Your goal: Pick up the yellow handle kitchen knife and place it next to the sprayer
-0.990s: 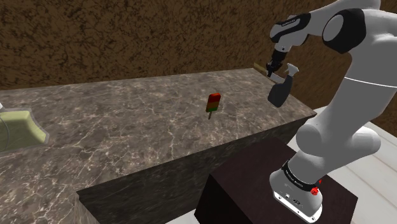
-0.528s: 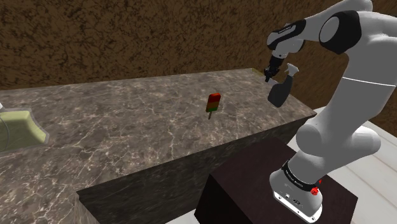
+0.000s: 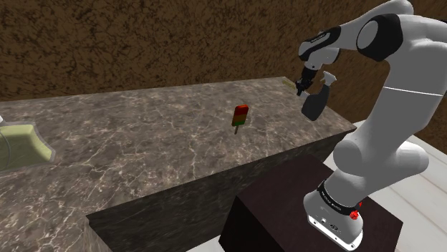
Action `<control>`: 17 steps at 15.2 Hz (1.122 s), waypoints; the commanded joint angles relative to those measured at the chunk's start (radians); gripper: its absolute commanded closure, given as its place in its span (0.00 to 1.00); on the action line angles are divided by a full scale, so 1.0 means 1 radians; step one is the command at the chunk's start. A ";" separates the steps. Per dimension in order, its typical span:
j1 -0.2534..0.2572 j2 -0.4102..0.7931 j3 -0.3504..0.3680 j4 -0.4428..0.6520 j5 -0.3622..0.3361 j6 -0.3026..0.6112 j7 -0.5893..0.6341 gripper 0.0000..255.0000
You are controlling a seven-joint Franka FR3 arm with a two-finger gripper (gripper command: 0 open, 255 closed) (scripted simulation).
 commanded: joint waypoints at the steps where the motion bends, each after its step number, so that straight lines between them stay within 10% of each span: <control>1: 0.000 0.000 0.000 0.000 0.000 0.001 0.000 1.00; 3: 0.000 0.000 0.000 0.000 0.000 0.001 0.000 1.00; 4: 0.000 0.000 0.000 0.000 0.000 0.001 0.000 0.00; 17: 0.003 -0.050 -0.004 0.061 -0.011 -0.110 0.007 0.00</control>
